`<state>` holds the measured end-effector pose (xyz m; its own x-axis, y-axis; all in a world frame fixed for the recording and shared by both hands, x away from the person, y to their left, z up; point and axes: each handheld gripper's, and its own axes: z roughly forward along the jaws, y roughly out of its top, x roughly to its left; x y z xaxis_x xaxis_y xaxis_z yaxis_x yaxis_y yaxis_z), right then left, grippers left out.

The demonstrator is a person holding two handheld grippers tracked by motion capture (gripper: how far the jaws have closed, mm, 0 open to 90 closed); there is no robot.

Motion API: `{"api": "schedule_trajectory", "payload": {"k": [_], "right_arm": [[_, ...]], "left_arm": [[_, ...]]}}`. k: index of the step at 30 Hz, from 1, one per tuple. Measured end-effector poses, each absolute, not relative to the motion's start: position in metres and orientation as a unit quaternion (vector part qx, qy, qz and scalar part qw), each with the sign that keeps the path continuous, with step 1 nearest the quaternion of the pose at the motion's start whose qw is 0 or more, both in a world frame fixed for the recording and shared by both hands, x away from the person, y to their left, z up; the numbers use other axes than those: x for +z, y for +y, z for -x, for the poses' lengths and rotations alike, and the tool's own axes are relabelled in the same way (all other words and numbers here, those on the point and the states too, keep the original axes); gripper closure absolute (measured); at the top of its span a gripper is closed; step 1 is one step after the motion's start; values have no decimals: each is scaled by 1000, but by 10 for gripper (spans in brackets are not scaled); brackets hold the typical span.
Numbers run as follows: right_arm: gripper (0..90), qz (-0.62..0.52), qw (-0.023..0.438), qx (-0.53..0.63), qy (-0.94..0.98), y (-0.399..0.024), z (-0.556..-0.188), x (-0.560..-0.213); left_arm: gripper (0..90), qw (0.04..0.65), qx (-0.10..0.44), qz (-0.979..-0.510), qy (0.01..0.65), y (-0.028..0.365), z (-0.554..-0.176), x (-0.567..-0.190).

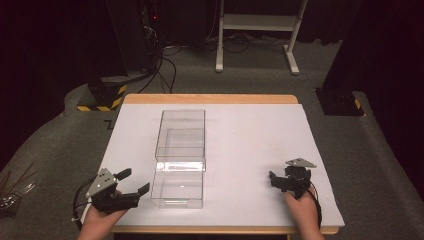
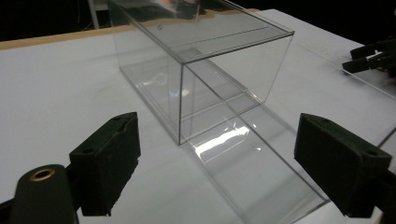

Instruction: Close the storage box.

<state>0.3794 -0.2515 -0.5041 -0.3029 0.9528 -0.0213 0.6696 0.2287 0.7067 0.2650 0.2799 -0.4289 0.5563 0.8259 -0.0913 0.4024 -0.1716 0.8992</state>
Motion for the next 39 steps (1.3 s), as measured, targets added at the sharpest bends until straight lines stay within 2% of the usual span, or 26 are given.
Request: {"api": "schedule_trajectory", "payload": {"k": [17,29,39], "right_arm": [[104,-542,233,303,748,-252,-379,-504],[106,-541,234,303,749,-252,-379,-504],[107,-540,234,303,749,-252,-379,-504]], "left_arm": [[149,492,190,-755,390,260,-259,-434],[147,497,162,-758,389,264,-261,-446],[140,486,163,-772,375,259,-261,-451]]}}
